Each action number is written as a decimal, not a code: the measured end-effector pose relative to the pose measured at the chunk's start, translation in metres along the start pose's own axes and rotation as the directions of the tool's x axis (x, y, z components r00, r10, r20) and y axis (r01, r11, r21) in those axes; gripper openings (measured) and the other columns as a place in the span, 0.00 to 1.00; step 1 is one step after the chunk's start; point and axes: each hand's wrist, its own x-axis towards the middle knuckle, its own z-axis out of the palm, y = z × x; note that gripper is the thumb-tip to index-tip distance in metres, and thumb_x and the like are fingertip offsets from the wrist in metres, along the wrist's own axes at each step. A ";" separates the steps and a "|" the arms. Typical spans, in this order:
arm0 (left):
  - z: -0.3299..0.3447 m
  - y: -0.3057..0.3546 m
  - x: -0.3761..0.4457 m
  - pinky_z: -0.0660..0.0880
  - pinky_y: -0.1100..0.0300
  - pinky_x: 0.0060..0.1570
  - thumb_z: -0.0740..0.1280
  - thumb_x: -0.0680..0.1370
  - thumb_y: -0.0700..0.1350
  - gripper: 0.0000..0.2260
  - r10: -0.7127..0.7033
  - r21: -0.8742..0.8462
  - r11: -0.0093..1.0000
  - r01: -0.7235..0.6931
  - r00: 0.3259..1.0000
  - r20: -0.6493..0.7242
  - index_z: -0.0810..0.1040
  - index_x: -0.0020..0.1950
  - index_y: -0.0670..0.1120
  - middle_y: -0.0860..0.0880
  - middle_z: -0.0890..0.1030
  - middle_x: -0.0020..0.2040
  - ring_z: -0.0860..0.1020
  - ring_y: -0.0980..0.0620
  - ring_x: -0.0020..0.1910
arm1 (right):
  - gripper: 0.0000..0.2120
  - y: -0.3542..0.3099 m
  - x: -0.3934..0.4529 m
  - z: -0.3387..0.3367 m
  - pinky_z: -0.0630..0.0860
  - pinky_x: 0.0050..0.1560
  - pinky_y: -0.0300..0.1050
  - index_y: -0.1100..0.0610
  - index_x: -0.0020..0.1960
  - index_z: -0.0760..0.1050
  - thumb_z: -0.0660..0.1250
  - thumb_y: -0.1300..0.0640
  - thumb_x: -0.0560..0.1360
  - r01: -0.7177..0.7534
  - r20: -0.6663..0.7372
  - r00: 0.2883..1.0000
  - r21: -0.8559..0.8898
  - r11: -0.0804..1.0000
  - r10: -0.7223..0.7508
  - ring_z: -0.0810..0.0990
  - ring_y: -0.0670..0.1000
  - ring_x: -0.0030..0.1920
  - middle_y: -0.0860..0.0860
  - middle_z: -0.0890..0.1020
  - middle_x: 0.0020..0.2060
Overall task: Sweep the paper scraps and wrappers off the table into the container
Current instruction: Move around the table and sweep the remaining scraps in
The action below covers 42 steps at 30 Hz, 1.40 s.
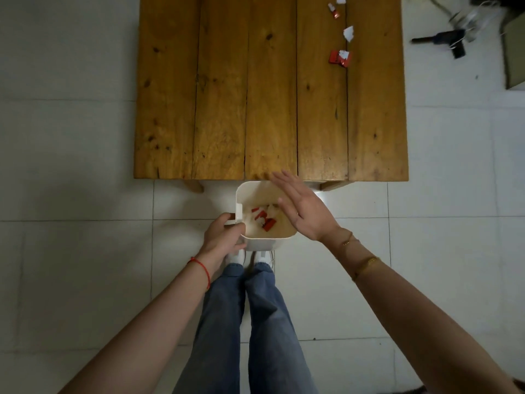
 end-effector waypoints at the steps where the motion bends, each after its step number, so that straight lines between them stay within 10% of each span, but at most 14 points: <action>1: 0.002 0.006 -0.008 0.83 0.51 0.48 0.66 0.72 0.38 0.13 0.014 0.013 1.000 -0.014 1.000 0.010 0.77 0.56 0.48 0.45 0.81 0.58 0.82 0.44 0.54 | 0.23 -0.005 -0.006 -0.008 0.53 0.79 0.50 0.55 0.77 0.61 0.54 0.51 0.84 -0.023 -0.035 0.999 0.009 1.000 0.024 0.54 0.49 0.79 0.51 0.65 0.76; 21: 0.072 0.100 -0.139 0.83 0.47 0.51 0.67 0.72 0.36 0.25 0.131 0.254 0.953 -0.165 0.980 0.147 0.72 0.70 0.45 0.44 0.78 0.62 0.80 0.44 0.59 | 0.20 -0.045 -0.115 -0.144 0.56 0.75 0.48 0.49 0.74 0.67 0.56 0.49 0.83 -0.258 -0.417 0.850 0.204 0.944 0.322 0.57 0.45 0.77 0.47 0.69 0.74; 42: 0.345 0.087 -0.243 0.83 0.56 0.44 0.66 0.74 0.34 0.18 0.107 -0.034 0.994 -0.104 0.987 0.119 0.76 0.63 0.43 0.42 0.82 0.58 0.84 0.43 0.51 | 0.21 0.102 -0.262 -0.350 0.51 0.77 0.41 0.52 0.75 0.65 0.55 0.49 0.84 -0.063 -0.165 0.985 -0.034 0.997 0.056 0.56 0.46 0.78 0.46 0.69 0.74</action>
